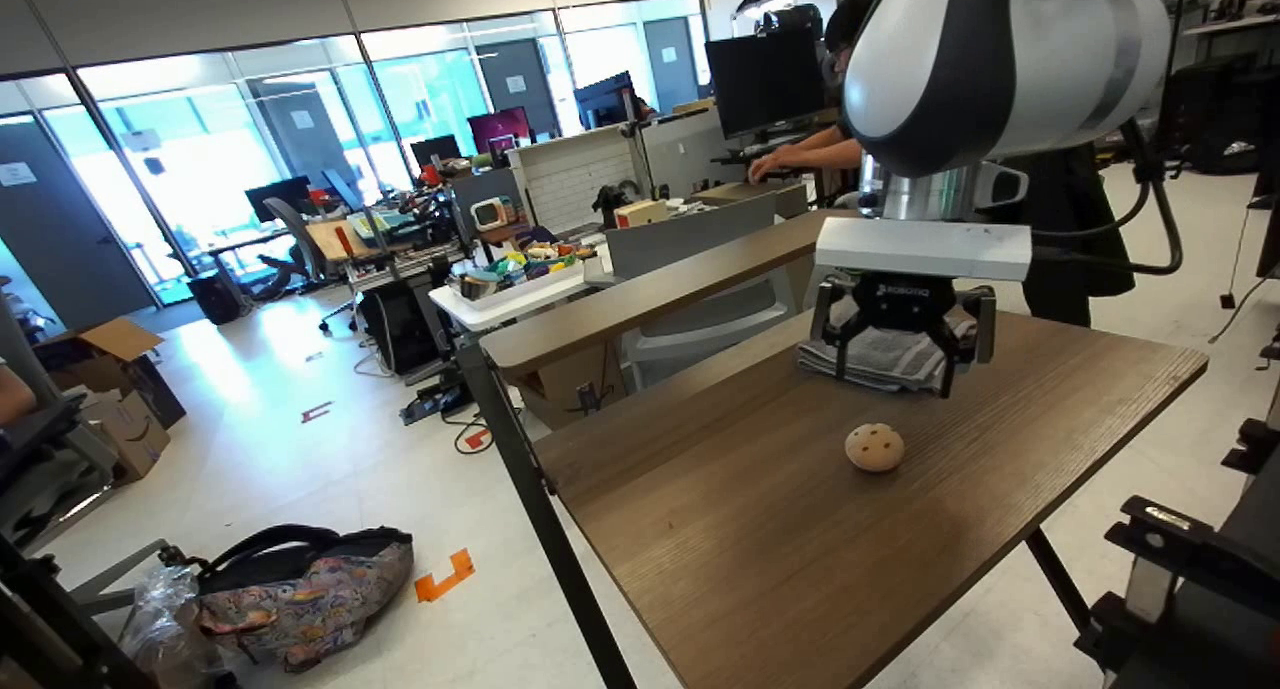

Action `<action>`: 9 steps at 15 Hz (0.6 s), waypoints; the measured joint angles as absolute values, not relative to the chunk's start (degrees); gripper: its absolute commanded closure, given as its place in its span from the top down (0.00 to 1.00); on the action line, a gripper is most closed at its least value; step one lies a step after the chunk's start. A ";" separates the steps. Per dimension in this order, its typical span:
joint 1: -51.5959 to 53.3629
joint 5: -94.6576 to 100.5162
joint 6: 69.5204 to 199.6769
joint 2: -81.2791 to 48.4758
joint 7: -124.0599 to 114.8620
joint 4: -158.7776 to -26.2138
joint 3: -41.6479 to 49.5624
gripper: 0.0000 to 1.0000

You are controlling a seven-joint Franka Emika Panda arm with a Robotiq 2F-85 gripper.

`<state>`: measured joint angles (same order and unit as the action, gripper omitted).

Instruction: Wipe the table using the grey towel

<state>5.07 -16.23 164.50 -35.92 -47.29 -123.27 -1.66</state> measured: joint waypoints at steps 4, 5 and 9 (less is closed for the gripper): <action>7.52 -18.52 166.80 -38.04 -48.68 -120.88 -3.41 1.00; 8.82 -18.52 166.76 -38.73 -49.64 -120.41 -3.10 1.00; 15.73 -18.28 166.69 -42.16 -55.13 -118.82 1.86 1.00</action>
